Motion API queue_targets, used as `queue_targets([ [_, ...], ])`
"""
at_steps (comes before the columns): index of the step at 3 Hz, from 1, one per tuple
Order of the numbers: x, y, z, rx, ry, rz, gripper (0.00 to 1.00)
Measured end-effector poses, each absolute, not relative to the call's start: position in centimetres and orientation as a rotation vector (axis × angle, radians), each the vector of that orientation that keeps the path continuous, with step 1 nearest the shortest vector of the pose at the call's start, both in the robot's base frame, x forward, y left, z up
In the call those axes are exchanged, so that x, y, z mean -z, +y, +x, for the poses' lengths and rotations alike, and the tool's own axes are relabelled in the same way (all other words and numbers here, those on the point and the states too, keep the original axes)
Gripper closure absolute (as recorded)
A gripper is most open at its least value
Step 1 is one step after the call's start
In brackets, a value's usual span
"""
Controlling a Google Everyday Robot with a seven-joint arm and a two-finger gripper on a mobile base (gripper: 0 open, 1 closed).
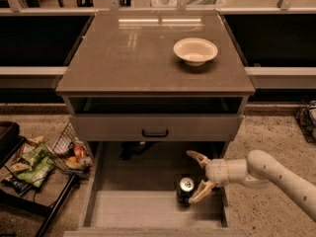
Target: Pick pepsi can from middle drawer and place on counter
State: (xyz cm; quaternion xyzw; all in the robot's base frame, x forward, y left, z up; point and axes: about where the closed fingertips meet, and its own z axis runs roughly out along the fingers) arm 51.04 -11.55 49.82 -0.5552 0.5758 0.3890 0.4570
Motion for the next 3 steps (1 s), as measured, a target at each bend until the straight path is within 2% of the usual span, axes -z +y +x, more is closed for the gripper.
queue_targets([
  [3,-46.4,-9.9,48.3,-0.978,1.453,-1.437,0.00],
])
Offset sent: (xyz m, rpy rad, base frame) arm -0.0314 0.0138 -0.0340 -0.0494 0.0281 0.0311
